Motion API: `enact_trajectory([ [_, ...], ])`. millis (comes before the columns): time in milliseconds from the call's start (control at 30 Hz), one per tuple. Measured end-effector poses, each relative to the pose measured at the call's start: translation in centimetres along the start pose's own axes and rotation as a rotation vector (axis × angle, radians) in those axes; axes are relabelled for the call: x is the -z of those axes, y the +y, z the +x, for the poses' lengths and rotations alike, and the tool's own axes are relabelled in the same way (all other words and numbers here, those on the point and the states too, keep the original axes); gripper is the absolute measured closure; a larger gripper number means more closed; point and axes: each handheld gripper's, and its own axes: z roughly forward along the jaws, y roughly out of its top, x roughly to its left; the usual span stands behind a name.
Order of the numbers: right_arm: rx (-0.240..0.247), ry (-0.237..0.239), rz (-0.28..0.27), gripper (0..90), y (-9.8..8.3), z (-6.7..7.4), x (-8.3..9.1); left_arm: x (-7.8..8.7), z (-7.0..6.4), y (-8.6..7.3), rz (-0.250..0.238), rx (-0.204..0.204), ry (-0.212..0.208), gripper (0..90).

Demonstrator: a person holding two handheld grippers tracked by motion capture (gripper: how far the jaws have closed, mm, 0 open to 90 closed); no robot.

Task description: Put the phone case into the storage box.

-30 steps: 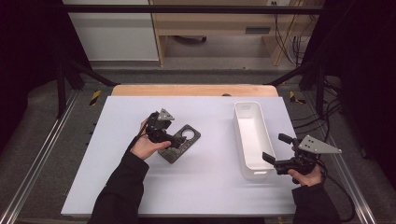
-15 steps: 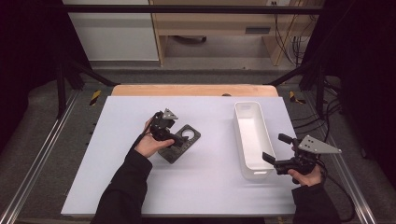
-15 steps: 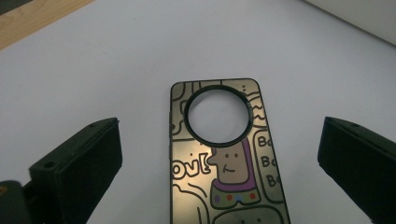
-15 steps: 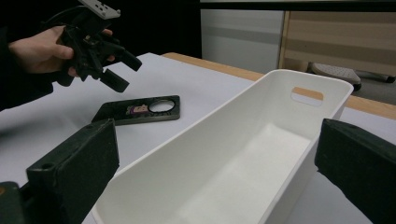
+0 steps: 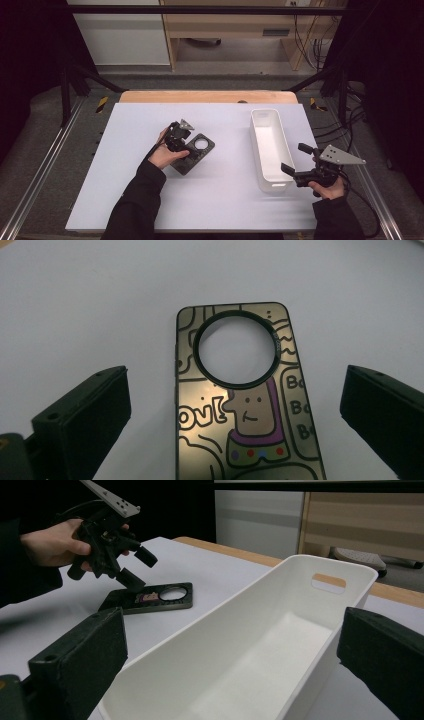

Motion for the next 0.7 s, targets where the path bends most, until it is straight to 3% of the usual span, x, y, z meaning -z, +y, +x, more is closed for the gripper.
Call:
enact_trajectory([
  [700, -0.001, 0.0, -0.001, 0.4, 0.0, 0.0, 0.0, -2.2, -0.4, -0.5, 0.098, 0.0, -0.017, 0.9],
])
